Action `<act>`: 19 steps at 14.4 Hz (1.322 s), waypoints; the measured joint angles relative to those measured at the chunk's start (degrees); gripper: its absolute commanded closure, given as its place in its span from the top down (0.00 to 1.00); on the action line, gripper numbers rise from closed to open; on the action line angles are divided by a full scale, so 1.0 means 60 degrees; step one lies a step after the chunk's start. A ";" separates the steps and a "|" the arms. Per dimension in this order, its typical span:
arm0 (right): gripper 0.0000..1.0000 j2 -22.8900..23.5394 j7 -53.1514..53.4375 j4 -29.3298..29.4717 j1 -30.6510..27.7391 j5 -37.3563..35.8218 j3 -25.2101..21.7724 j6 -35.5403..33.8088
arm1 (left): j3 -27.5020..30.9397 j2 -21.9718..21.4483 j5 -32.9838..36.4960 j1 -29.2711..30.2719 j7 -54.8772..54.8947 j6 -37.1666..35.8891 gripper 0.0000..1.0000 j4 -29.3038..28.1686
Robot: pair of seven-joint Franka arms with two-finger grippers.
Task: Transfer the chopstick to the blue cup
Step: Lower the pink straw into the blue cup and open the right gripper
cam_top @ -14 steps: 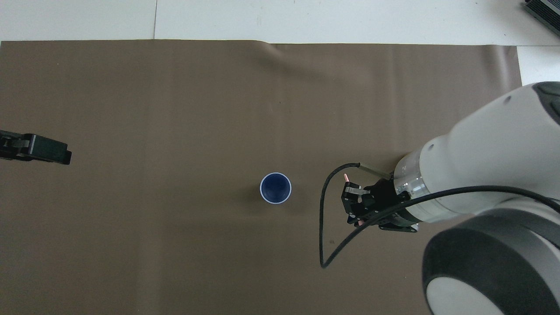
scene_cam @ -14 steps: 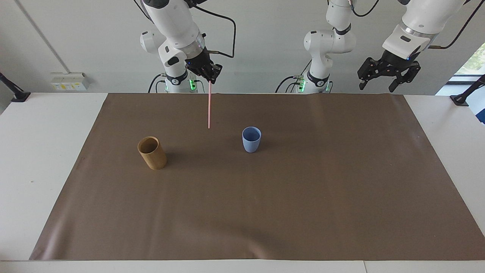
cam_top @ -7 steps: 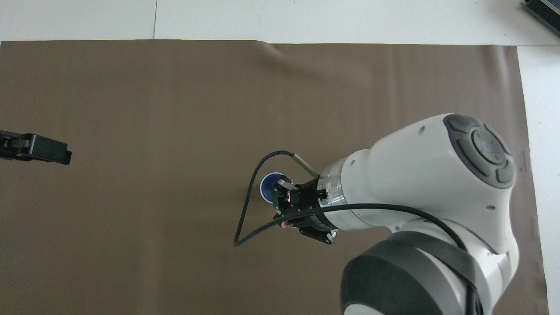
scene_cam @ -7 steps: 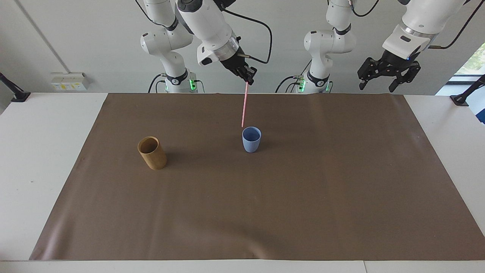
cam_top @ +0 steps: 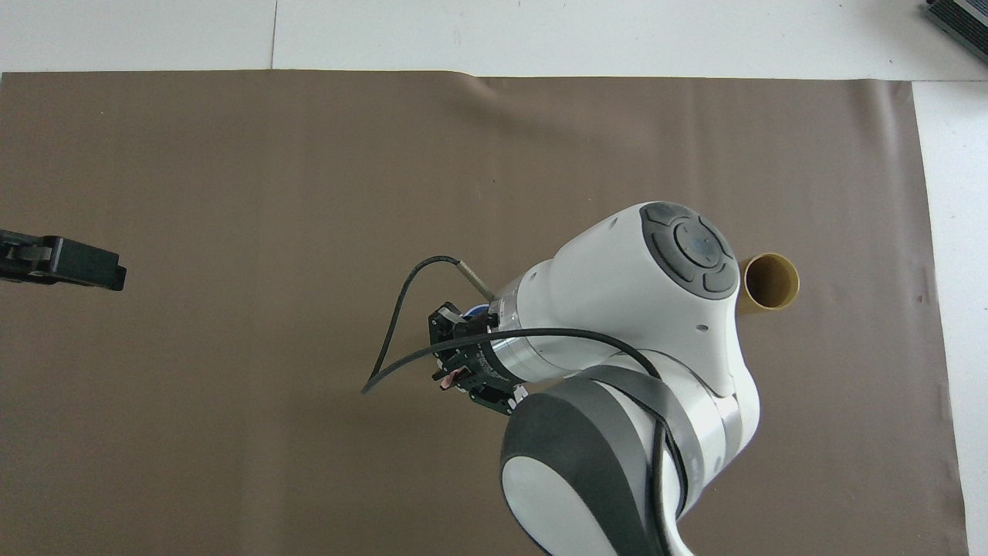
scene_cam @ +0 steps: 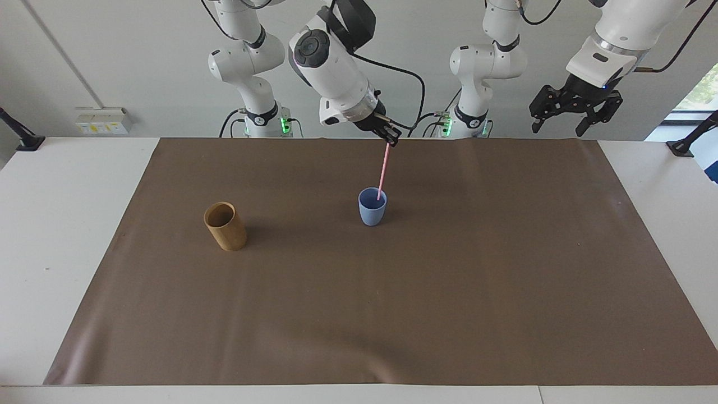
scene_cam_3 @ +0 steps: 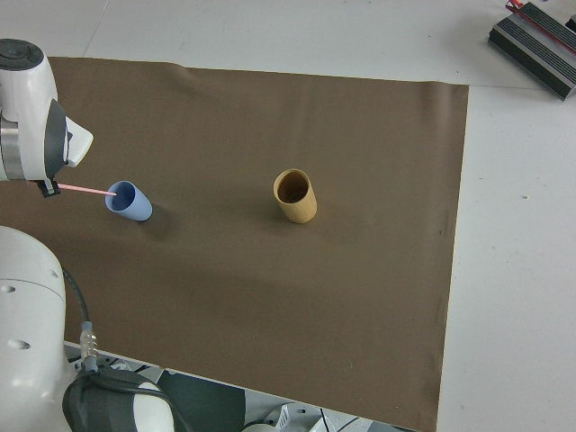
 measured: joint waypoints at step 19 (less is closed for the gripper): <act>1.00 -0.0021 -0.0170 -0.0597 -0.0215 -0.0085 -0.0069 -0.0056 | 0.0002 0.0000 0.0000 0.0053 -0.0013 -0.0064 1.00 0.0000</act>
